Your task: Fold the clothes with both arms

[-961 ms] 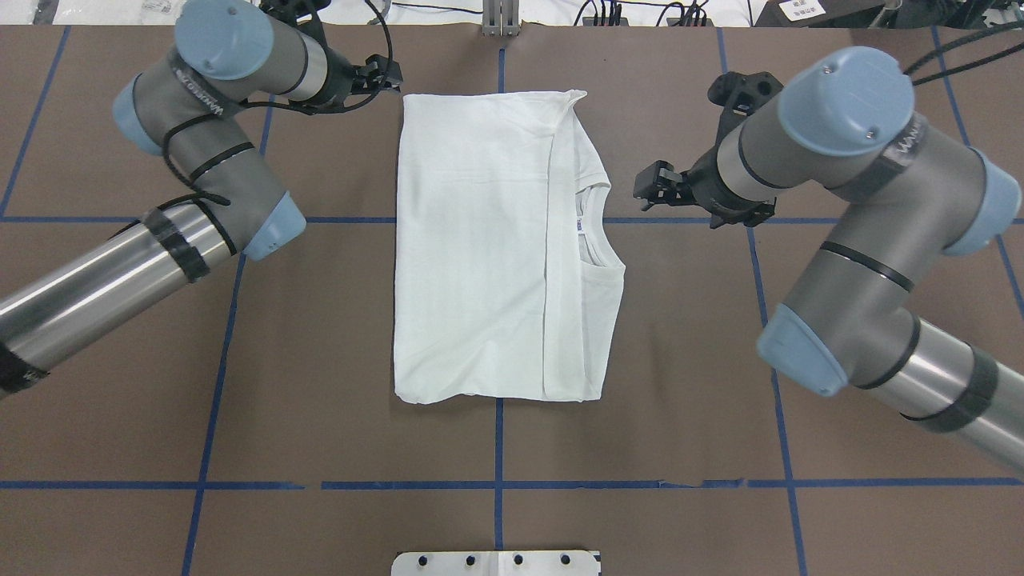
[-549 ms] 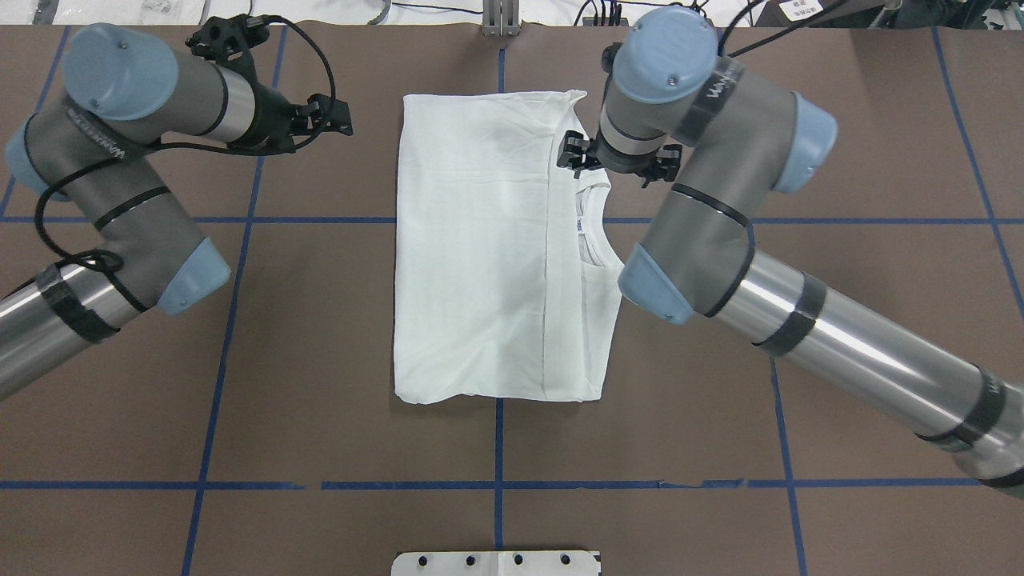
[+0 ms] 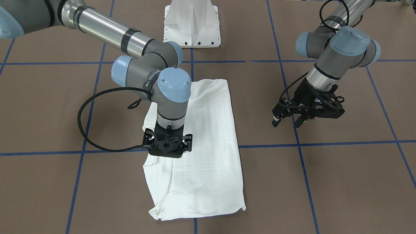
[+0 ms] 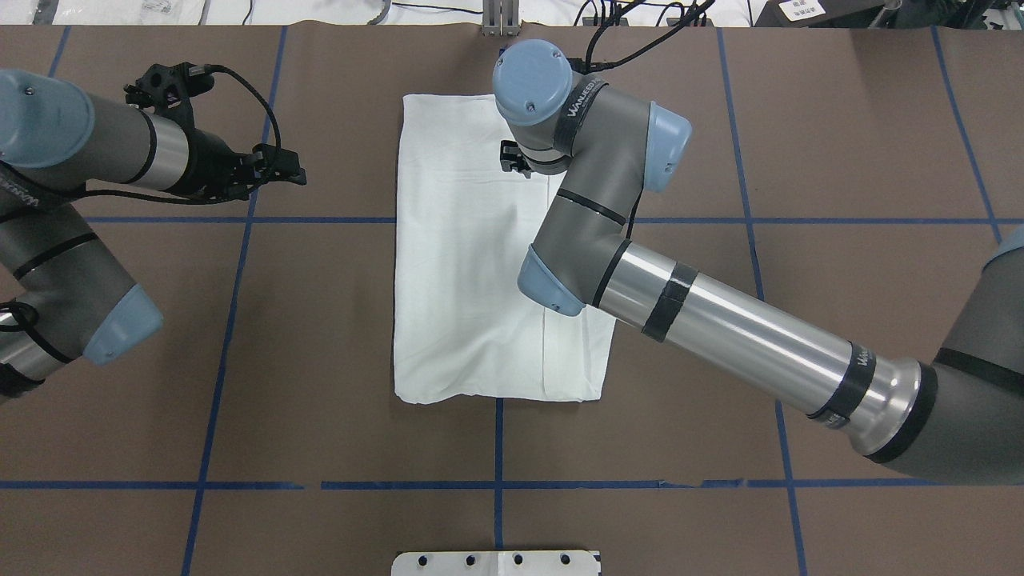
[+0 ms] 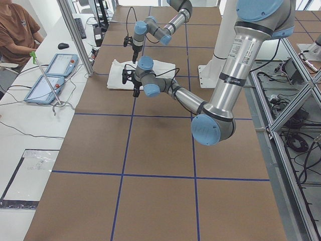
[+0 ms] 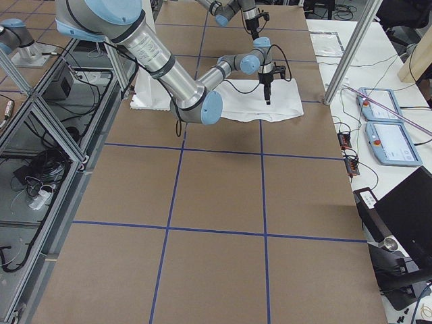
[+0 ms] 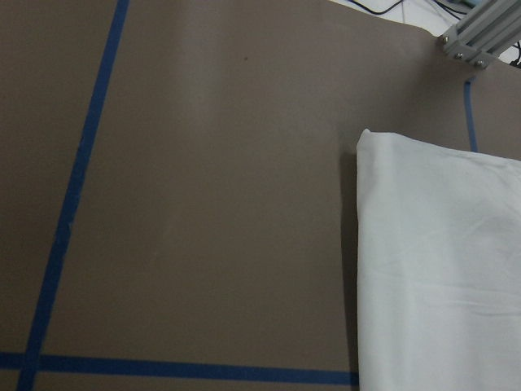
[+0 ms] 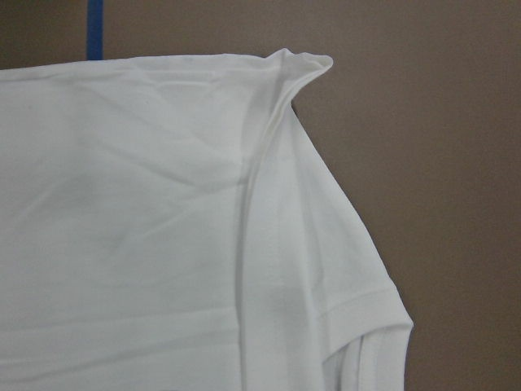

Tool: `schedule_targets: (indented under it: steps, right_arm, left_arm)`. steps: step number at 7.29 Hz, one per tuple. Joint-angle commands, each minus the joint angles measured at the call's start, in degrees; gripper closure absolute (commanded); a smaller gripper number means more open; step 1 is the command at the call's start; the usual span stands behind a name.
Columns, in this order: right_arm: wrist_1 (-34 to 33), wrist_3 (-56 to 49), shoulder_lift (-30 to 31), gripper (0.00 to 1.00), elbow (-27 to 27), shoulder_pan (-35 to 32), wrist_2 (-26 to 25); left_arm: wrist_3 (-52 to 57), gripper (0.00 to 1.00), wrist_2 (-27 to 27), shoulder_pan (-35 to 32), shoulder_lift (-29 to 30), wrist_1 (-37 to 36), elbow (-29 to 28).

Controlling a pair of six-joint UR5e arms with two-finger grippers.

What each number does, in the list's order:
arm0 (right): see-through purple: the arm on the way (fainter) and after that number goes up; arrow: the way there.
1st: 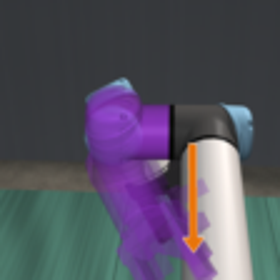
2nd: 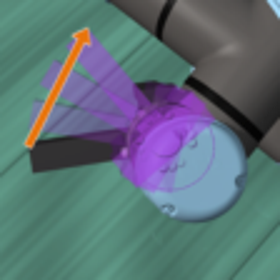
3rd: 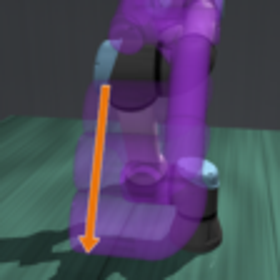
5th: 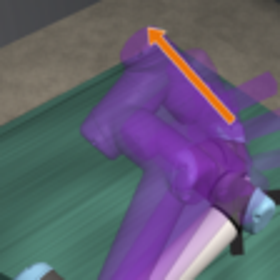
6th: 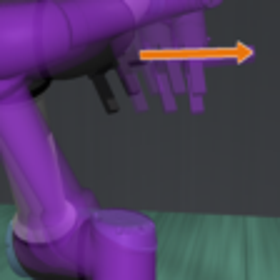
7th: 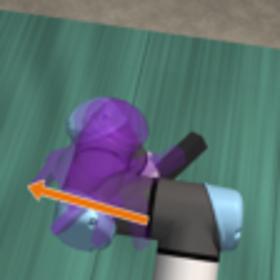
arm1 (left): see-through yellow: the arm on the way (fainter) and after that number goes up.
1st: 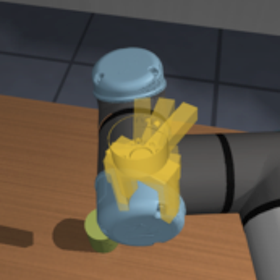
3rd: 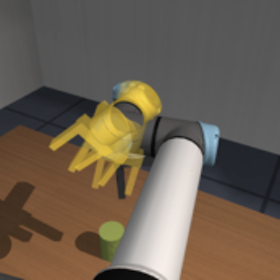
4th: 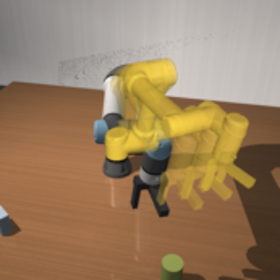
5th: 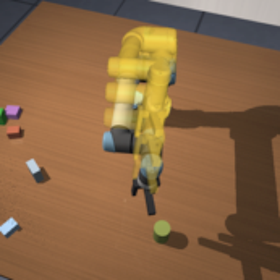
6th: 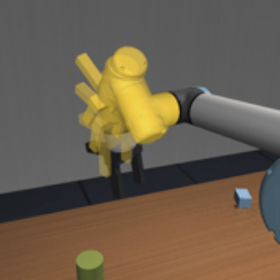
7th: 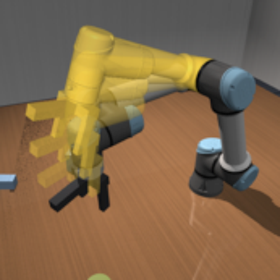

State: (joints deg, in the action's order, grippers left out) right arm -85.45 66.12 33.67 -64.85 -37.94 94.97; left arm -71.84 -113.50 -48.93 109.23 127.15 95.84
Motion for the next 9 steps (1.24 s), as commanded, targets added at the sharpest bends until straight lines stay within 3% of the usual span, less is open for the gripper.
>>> schedule_targets:
  steps: [1,3,9]
  right_arm:
    - [3.4,-1.1,-1.3,0.0,5.3,0.1,-2.8]
    - [10.1,-1.1,-1.8,0.0,10.6,0.1,-4.3]
    - [10.0,-5.8,-1.7,0.0,12.5,-0.6,-6.6]
  left_arm:
    - [0.0,0.0,-0.2,0.0,-0.3,0.0,0.2]
    - [0.0,0.0,-0.1,0.1,-0.4,0.0,0.1]
    - [0.0,0.0,-0.1,0.2,0.4,0.2,-0.6]
